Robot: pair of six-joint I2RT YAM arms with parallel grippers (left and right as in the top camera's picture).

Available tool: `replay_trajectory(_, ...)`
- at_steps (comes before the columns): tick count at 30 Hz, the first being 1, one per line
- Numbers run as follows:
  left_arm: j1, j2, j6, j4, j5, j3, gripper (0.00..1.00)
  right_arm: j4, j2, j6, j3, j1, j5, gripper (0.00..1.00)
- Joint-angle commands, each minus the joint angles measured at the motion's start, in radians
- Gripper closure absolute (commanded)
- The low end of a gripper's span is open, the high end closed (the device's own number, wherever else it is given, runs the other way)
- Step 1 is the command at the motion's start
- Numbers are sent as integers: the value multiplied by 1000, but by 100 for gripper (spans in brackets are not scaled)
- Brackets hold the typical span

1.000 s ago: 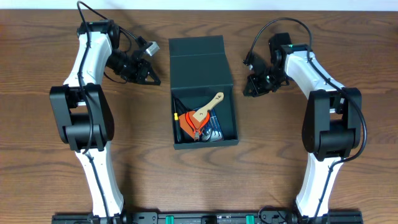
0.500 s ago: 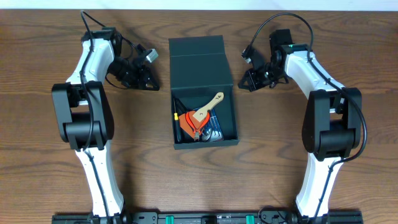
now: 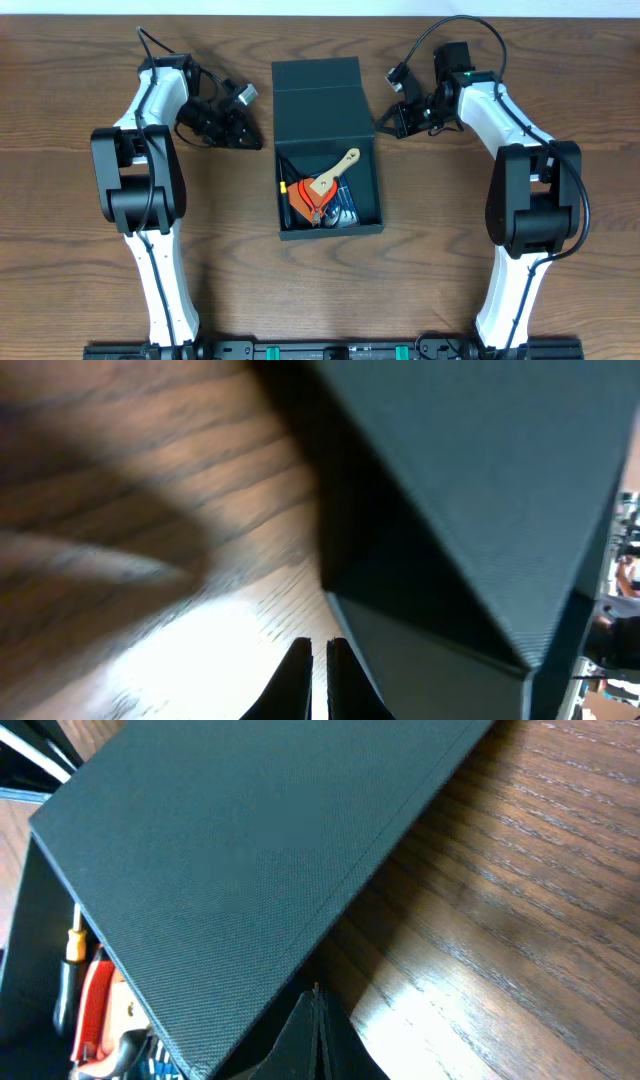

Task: Pack container
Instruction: 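Move both grippers to the left and right edges of the upright lid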

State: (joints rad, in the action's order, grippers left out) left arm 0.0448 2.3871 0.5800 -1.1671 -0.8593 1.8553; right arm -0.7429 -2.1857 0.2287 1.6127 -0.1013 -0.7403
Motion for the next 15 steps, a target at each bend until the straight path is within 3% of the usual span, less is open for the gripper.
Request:
replay_trajectory(1,0,20,21,8,-73,-6,94,1,-20,-15,-3,2,-39,99)
replay_trajectory(15,-24,20,16,33,-75,-6,94,-4,-43,-58,-4,2,14,99)
